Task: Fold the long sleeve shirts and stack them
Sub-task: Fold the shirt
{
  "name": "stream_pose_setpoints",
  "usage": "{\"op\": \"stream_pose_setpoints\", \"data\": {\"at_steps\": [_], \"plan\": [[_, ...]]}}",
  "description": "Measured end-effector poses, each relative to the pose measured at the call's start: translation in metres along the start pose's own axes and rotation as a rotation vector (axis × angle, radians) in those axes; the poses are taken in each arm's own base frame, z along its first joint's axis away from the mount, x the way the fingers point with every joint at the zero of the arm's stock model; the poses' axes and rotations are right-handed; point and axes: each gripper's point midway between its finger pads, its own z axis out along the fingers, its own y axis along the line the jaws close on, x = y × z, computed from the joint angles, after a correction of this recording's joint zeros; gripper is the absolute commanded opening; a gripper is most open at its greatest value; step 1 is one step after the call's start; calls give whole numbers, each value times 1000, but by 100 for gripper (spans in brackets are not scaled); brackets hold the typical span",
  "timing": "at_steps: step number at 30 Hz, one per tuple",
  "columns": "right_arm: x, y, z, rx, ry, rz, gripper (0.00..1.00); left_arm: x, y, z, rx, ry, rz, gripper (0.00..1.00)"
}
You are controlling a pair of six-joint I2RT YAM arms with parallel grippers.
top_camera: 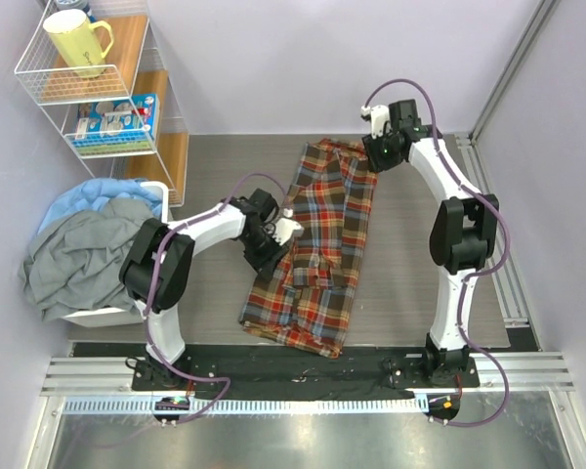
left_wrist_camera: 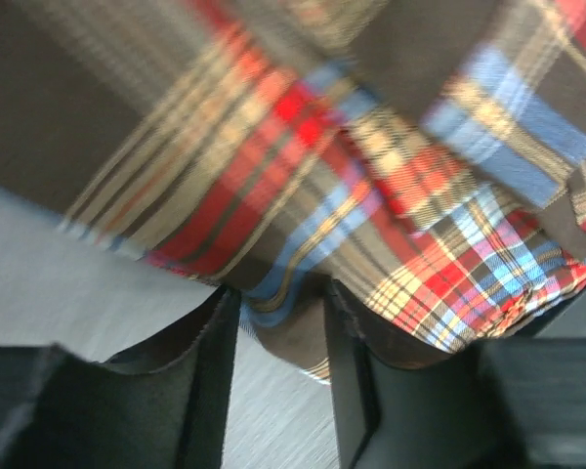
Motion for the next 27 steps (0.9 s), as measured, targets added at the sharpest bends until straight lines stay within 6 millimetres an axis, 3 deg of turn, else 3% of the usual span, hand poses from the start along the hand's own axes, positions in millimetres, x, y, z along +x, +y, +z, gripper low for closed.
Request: {"op": "stream_pose_setpoints", "data": {"at_steps": [5,8,12,15,22,27], "plan": [[56,29,23,-94,164,54,28,9,-43,11,52,56,58,30],[76,36,42,-124,220,65,23,18,-73,12,149,93,47,31],[90,36,72,-139,267,74,21,17,-83,4,212,66,21,34],[81,32,85,-137,249,71,20,4,-74,-13,219,-18,-32,37],[50,12,92,-88,124,104,30,-66,-11,-58,101,-251,-82,54],[29,-6,95,-84,33,230,39,-111,22,-65,24,-348,-94,61]]}}
